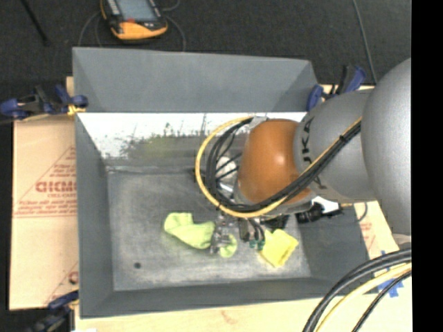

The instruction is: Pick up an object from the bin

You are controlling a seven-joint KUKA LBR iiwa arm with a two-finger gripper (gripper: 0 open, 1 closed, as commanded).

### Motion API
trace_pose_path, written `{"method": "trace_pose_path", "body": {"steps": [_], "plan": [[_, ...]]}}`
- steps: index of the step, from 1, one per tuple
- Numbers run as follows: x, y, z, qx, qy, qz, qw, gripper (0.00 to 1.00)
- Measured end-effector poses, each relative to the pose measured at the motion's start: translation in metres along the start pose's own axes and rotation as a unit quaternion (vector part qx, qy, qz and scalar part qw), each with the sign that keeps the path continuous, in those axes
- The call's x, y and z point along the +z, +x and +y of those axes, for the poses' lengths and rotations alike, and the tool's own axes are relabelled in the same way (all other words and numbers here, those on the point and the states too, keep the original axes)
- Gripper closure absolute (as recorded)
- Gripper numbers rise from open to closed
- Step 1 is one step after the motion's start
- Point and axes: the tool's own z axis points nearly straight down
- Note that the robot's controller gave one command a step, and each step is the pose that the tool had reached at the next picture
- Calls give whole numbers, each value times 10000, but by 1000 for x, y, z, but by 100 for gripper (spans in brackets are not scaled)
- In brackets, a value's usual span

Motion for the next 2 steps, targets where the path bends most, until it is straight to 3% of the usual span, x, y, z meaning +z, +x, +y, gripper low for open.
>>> {"method": "trace_pose_path", "body": {"steps": [2], "plan": [[-32,-1,0,-8,-6,-22,10000,100]]}}
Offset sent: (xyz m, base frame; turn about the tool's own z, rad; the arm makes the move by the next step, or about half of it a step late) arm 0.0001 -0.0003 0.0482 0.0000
